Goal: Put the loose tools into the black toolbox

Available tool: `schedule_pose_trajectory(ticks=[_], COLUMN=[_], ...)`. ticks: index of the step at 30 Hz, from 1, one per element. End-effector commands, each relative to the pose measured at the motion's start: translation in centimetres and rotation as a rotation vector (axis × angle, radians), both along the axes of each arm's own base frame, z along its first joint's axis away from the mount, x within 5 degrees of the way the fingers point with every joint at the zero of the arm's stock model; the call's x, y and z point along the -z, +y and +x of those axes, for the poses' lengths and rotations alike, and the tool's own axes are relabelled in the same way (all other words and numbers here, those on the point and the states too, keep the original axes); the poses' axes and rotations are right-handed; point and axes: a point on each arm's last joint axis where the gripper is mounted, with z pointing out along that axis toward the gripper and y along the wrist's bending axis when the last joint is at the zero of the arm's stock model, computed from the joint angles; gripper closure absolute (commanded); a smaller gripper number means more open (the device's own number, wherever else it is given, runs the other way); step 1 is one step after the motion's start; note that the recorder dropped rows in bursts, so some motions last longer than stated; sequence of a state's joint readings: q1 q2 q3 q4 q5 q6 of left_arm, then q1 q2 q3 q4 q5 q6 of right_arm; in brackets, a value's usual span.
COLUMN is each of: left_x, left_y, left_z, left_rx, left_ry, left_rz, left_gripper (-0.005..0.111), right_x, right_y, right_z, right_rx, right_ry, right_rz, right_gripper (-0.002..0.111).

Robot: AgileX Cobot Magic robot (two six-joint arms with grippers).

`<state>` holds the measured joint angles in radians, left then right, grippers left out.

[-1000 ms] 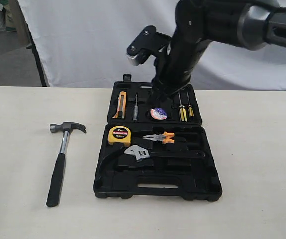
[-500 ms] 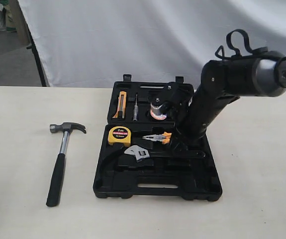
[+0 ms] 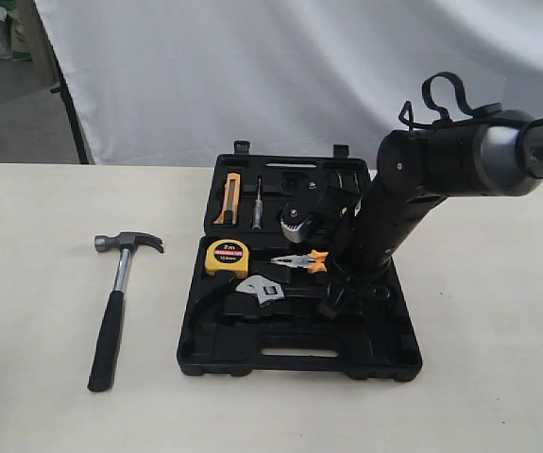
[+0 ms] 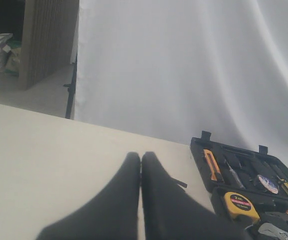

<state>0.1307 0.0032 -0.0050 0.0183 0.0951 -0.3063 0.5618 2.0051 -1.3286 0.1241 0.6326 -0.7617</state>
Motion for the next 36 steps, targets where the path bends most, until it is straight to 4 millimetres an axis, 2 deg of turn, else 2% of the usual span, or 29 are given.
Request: schedule_pose_trajectory(ticks=[1,3,7,12,26,32,36], left_x=[-0.2,-0.2,-0.2,-0.2,-0.2,-0.2,-0.2], left_y=[0.1,0.1,0.1,0.1,0.1,0.1,0.1], left_z=[-0.1,-0.1,-0.1,-0.1,-0.1,-0.1,-0.1], left_rx=[-0.026,-0.026,-0.026,-0.026,-0.026,-0.026,-0.026], left_ry=[-0.013,-0.013,-0.013,-0.013,-0.013,-0.013,-0.013], left_rz=[0.002,0.002,0.002,0.002,0.002,0.002,0.002], left_gripper=[0.106,0.106,0.106,0.106,0.106,0.106,0.106], right_x=[-1.3,-1.4,-0.3,0.9,1.0,2.5,2.3], right_y=[-0.3,-0.2,-0.3,0.0,0.2,0.2,0.2], right_z=[-0.4,-0.5,-0.8,0.0,0.5,0.7,0.7], right_rx=[-0.015,-0.008,-0.008,-0.014,-0.004,-0.015,-0.016], right_ry=[-0.001,0.011,0.071,0.017,-0.035,-0.016,-0.02], right_rz=[0.002,0.01,-0.014,-0.011,0.014,-0.012,-0.011], right_gripper=[0.109,0.109,0.109,0.109,0.109,0.109,0.109])
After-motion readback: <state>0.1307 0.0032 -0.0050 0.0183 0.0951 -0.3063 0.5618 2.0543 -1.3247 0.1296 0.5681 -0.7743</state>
